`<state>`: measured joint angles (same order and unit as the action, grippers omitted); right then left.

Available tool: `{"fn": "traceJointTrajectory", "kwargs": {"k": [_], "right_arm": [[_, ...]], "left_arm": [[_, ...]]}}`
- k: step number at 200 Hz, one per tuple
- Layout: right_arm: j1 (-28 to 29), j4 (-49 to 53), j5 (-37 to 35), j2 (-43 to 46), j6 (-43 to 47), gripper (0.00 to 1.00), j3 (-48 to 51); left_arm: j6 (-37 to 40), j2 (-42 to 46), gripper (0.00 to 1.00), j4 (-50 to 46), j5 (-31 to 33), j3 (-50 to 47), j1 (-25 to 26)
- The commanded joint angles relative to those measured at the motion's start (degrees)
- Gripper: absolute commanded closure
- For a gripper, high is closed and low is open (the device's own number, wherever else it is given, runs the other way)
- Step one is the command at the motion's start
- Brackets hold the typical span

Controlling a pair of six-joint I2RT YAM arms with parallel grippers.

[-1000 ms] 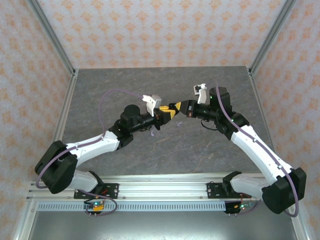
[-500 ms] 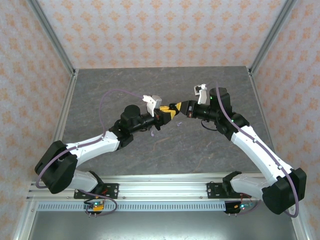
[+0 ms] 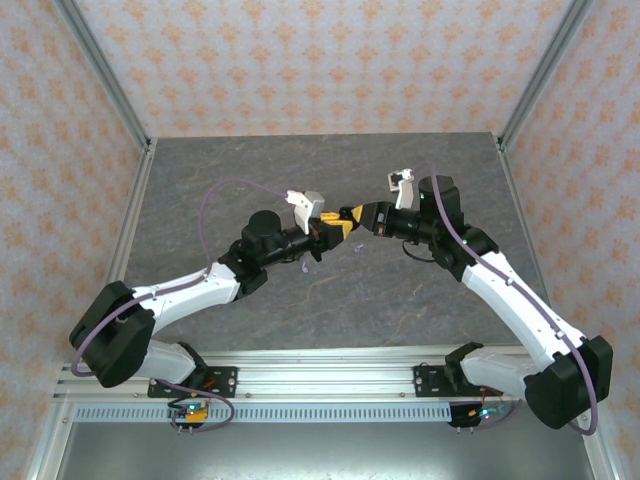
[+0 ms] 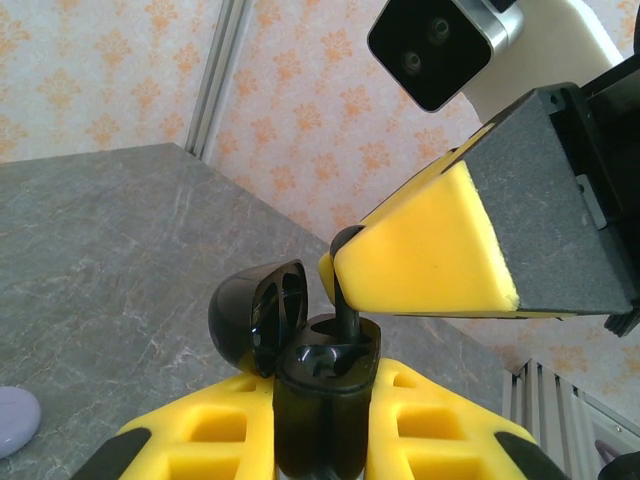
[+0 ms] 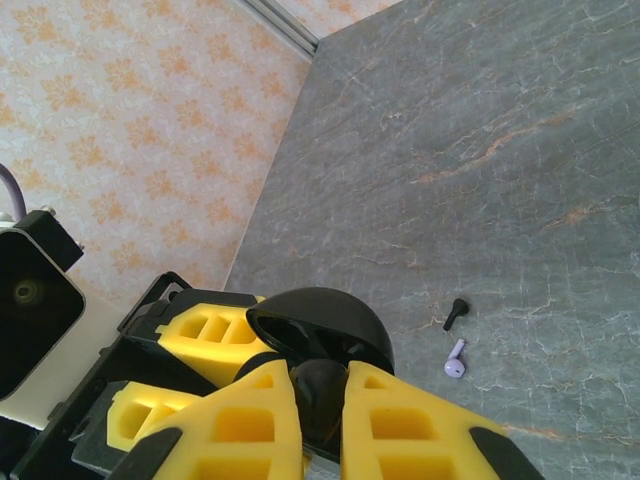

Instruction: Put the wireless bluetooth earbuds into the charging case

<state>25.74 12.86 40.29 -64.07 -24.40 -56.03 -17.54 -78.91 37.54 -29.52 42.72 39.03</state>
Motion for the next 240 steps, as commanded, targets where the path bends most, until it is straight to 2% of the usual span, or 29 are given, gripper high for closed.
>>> {"fn": "traceJointTrajectory", "kwargs": {"k": [1, 60, 195, 240], "right_arm": [[0.4, 0.1, 1.0, 1.6, -0.2, 0.88, 1.3], [2.3, 3.2, 1.1, 1.4, 2.0, 0.83, 0.1], [2.3, 6.9, 0.8, 1.3, 4.6, 0.7, -3.1], [2.3, 10.2, -2.5, 1.3, 6.2, 0.58, -4.4]], "left_arm": [[-0.1, 1.4, 0.92, 3.2, 1.0, 2.2, 0.6], [0.2, 1.4, 0.93, 4.2, -0.2, 2.3, 0.6], [2.1, 1.5, 0.93, 4.5, -0.6, 1.7, 0.6], [2.6, 2.0, 0.93, 4.3, -0.6, 1.7, 0.6]]}}
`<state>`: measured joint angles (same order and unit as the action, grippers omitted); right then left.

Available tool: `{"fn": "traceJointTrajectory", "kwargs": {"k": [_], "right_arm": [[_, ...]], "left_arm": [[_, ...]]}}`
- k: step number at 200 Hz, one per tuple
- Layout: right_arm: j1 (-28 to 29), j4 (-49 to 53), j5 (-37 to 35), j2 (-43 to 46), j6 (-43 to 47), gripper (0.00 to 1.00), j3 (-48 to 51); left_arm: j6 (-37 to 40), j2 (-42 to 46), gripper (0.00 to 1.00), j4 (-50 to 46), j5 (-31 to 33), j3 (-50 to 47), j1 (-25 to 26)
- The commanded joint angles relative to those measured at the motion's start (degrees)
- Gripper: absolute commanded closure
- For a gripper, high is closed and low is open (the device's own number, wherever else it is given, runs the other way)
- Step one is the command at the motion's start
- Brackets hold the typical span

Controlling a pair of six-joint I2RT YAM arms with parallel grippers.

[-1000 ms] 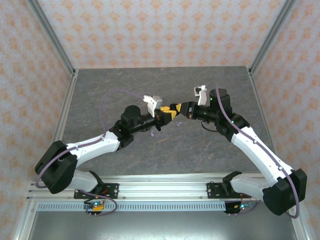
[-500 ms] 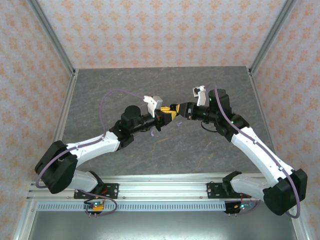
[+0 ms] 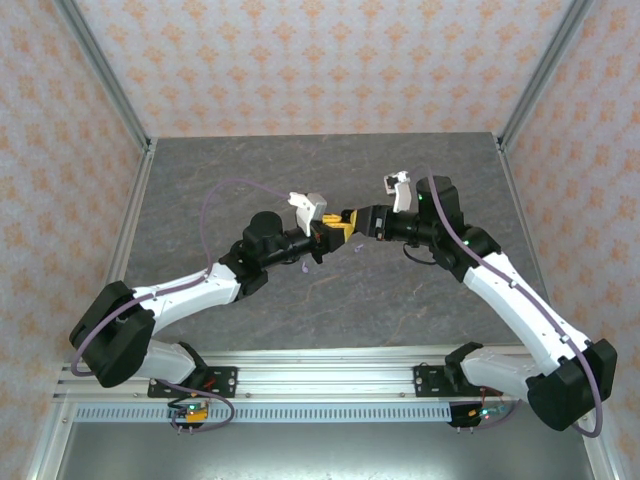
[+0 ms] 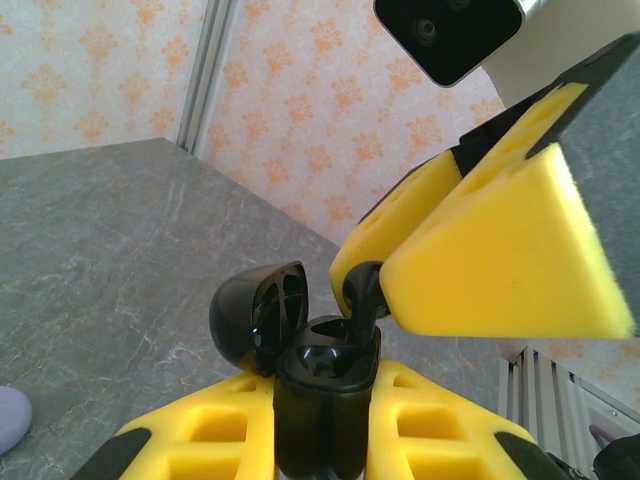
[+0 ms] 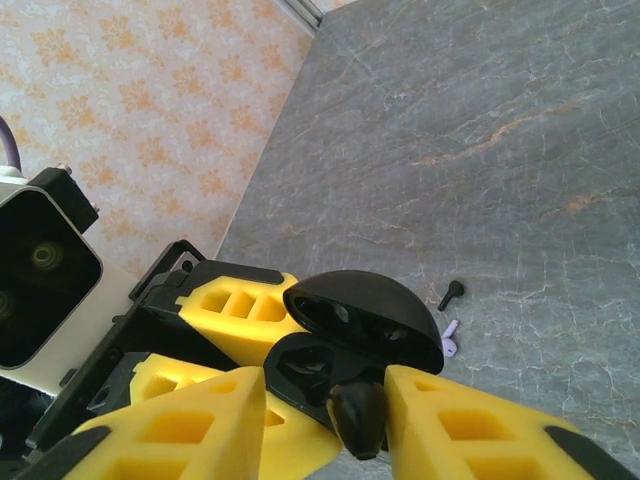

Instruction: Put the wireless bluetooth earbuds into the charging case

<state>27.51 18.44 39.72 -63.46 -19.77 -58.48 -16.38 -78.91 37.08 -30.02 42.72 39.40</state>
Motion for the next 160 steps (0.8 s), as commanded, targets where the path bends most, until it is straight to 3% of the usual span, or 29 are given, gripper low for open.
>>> {"fn": "traceJointTrajectory", "kwargs": {"k": [1, 74, 120, 160], "right_arm": [[0.6, 4.7, -2.1, 0.7, 1.6, 0.58, -2.0], [0.5, 7.1, -8.5, 2.6, 2.4, 0.46, -3.7], [0.5, 7.7, -17.9, 5.1, 0.8, 0.45, -2.8], [0.6, 10.8, -20.8, -2.1, -0.8, 0.46, -4.8]], "left_arm": [[1.5, 2.0, 0.93, 4.8, -0.1, 1.7, 0.2], [3.7, 3.9, 0.94, 1.0, 1.1, 0.9, 0.3], [8.2, 9.5, 0.93, -10.1, 4.8, -0.5, 0.3], [10.6, 16.9, 0.93, -19.7, 5.1, -1.5, 0.3]]}}
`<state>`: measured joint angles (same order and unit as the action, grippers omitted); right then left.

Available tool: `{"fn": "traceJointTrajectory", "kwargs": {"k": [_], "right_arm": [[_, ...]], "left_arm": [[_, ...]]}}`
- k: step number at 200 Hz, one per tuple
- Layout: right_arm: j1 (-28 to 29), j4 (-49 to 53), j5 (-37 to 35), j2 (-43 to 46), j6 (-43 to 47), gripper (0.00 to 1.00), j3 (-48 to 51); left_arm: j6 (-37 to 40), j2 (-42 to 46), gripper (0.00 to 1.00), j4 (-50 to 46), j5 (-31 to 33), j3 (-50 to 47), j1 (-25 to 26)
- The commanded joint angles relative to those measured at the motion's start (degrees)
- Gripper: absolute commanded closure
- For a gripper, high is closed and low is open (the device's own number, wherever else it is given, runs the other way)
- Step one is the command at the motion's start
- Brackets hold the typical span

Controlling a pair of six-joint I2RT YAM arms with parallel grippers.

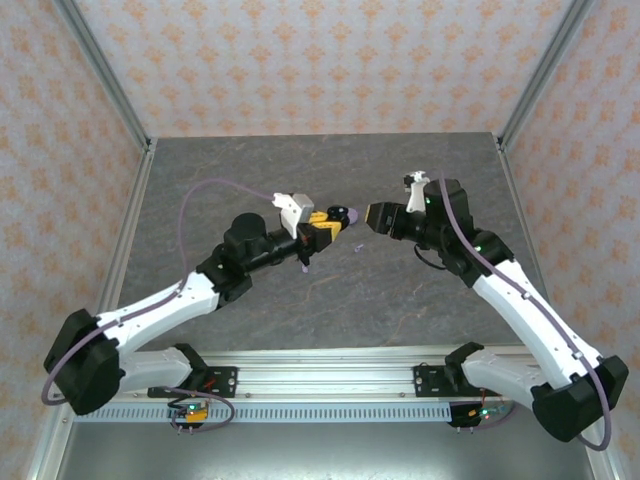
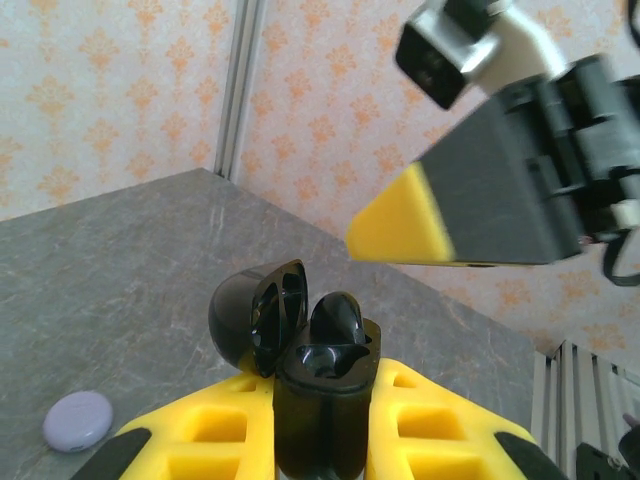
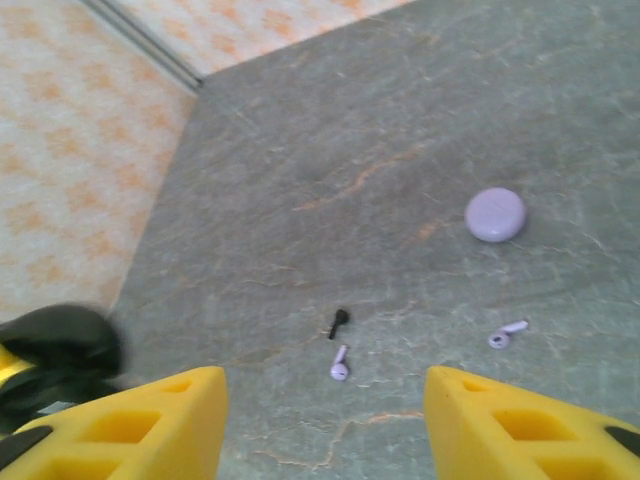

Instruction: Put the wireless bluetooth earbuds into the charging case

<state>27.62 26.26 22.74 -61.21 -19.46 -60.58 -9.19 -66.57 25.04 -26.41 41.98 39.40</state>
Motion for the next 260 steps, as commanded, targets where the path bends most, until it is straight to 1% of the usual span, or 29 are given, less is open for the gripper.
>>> {"fn": "traceJointTrajectory", "kwargs": {"k": [1, 10, 32, 59, 67, 105, 127, 149, 183, 203, 216, 260], "right_arm": [[0.4, 3.0, -3.8, -4.6, -1.2, 0.47, -2.8], [0.4, 3.2, -3.0, -6.3, -1.1, 0.48, -3.6], [0.4, 2.3, 0.4, -13.7, -1.4, 0.5, -5.7], [0.7, 2.1, 5.1, -21.8, -2.1, 0.52, -8.7], [1.2, 2.3, 5.6, -24.1, -2.2, 0.53, -9.8], [5.8, 5.0, 4.0, -34.8, -3.0, 0.53, -16.5], [8.1, 5.1, 3.0, -40.2, -5.9, 0.54, -19.4], [10.6, 6.6, 0.6, -44.9, -8.6, 0.56, -22.7], [13.9, 10.9, -4.2, -51.5, -13.5, 0.59, -29.0], [15.0, 13.1, -6.2, -54.9, -16.4, 0.59, -31.9], [15.2, 13.3, -5.6, -56.7, -18.0, 0.61, -32.9], [16.2, 16.0, -7.3, -61.3, -19.3, 0.64, -37.4]], "left_arm": [[3.4, 4.8, 0.93, -8.0, 1.6, -0.7, 0.3], [3.8, 6.6, 0.93, -11.3, 2.3, -0.3, 0.3], [4.4, 10.6, 0.93, -17.7, 3.7, 0.3, 0.3], [4.5, 15.2, 0.93, -22.3, 6.4, 0.2, 0.3], [4.4, 16.5, 0.93, -23.3, 7.1, 0.2, 0.3], [3.5, 21.3, 0.93, -27.2, 8.3, 0.2, 0.2], [2.5, 23.2, 0.93, -29.5, 9.1, 0.5, 0.2], [2.8, 25.2, 0.93, -32.0, 9.7, 0.8, 0.2], [3.0, 28.0, 0.93, -33.2, 10.6, -0.1, 0.2], [2.9, 28.9, 0.93, -33.7, 11.0, -0.4, 0.2], [2.9, 29.3, 0.93, -33.6, 11.0, -0.6, 0.2], [2.7, 29.6, 0.93, -32.5, 11.0, -1.4, 0.2]]}}
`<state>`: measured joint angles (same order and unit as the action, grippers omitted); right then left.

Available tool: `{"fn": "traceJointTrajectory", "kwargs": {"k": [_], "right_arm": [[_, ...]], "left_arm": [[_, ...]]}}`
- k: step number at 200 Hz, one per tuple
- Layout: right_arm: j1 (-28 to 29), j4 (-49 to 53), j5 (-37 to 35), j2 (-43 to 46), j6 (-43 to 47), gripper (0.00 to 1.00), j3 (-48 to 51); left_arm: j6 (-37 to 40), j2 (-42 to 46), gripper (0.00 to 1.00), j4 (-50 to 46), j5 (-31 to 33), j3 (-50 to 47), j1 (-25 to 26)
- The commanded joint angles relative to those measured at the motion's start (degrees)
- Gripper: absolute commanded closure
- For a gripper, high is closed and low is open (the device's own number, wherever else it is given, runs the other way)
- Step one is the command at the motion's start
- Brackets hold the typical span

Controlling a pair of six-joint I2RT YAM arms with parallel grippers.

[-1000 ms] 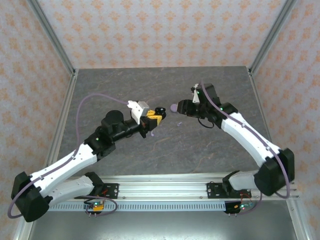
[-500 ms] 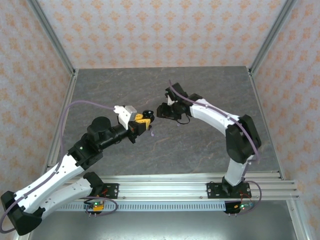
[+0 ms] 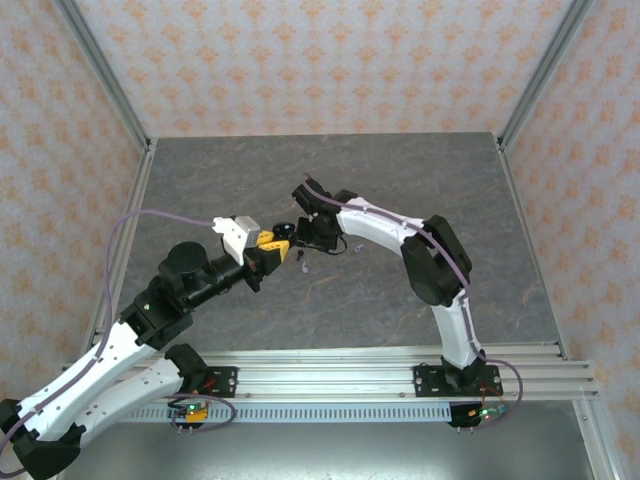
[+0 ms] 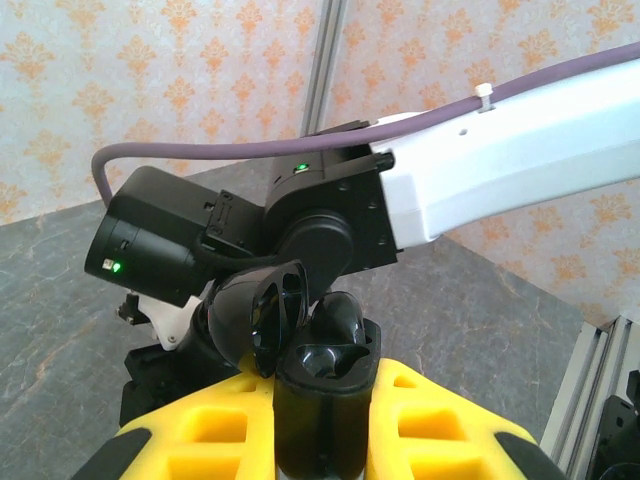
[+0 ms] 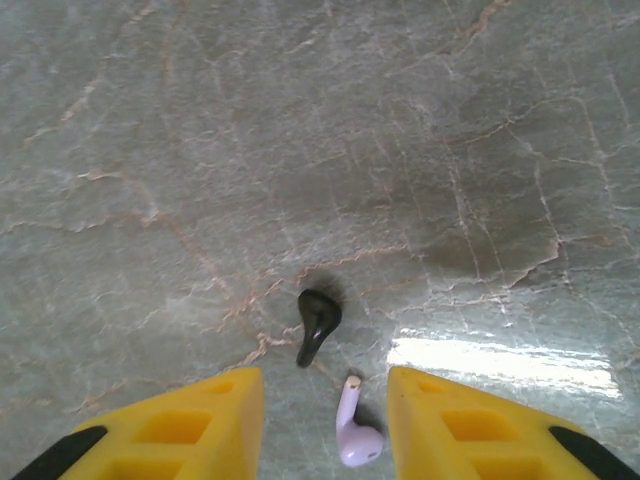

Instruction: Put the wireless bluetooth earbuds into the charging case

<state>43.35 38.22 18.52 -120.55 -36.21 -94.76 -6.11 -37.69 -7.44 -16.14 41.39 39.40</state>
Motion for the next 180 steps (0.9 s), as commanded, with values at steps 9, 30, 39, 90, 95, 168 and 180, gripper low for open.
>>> {"fn": "traceJointTrajectory", "kwargs": {"k": [9, 30, 39, 90, 95, 168, 180], "right_arm": [[0.5, 4.8, -3.7, -2.7, -3.1, 0.65, -3.9], [0.5, 4.9, -3.3, -4.2, -3.9, 0.68, -4.8], [0.5, 5.2, -3.0, -4.9, -4.2, 0.68, -5.4], [0.6, 5.8, -0.9, -7.7, -3.9, 0.69, -8.2], [0.6, 5.8, -0.7, -7.8, -3.8, 0.69, -8.4], [1.2, 6.2, 0.3, -8.9, -2.9, 0.68, -9.8], [1.4, 6.2, 0.5, -8.9, -2.7, 0.68, -10.3]], "left_arm": [[-0.4, 0.7, 0.93, -0.1, 0.7, -1.0, 0.2], [-0.3, 0.7, 0.93, -0.1, 0.9, -1.2, 0.2], [-0.4, 0.6, 0.93, 0.1, 0.9, -1.2, 0.2], [-0.3, 0.6, 0.93, 0.9, 0.8, -1.7, 0.2], [-0.3, 0.6, 0.93, 0.9, 0.8, -1.7, 0.2], [-0.1, 0.3, 0.93, 1.4, 1.1, -2.4, 0.2], [-0.1, 0.3, 0.93, 1.6, 1.1, -2.5, 0.3]]}}
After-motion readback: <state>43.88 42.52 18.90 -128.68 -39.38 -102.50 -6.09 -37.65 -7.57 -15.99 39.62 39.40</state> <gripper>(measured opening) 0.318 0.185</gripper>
